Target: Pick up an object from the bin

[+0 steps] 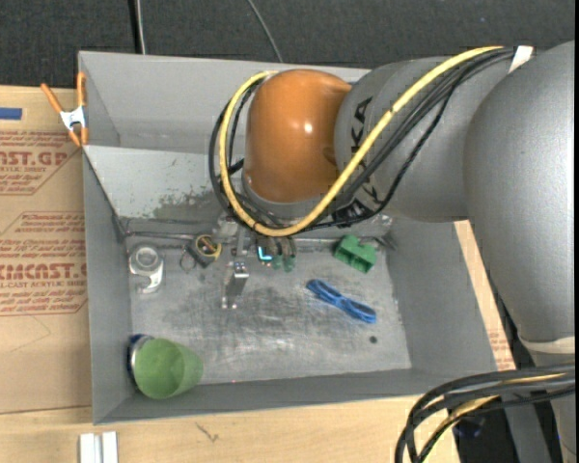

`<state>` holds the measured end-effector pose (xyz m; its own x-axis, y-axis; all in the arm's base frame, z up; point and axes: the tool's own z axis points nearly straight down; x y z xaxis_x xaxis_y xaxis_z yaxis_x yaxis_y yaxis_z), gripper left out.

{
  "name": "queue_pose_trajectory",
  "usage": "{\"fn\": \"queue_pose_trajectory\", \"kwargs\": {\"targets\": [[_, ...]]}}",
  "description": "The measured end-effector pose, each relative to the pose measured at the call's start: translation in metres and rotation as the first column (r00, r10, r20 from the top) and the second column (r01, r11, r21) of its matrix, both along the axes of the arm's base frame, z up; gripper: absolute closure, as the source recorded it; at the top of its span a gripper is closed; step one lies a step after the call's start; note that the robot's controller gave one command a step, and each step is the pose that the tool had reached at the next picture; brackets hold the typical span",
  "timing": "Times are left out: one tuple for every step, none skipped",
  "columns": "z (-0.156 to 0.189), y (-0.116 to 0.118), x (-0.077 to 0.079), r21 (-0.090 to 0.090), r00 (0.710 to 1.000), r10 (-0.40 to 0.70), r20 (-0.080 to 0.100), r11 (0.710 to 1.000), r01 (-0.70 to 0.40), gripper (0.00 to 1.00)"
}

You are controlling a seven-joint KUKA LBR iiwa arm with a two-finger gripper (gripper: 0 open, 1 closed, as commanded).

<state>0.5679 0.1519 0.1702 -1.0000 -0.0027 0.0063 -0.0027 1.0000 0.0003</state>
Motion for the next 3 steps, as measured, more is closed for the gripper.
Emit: {"fn": "queue_pose_trajectory", "kwargs": {"targets": [[-0.097, 0.081, -0.029, -0.002, 0.887, 0.46, 0.023, 0.888, -0.46, 0.0], [-0.07, 0.092, -0.088, -0.001, 0.68, 0.734, 0.011, 0.68, -0.734, 0.0], [-0.061, 0.095, -0.084, -0.005, 0.43, 0.902, 0.015, 0.431, -0.903, 0.0]]}}
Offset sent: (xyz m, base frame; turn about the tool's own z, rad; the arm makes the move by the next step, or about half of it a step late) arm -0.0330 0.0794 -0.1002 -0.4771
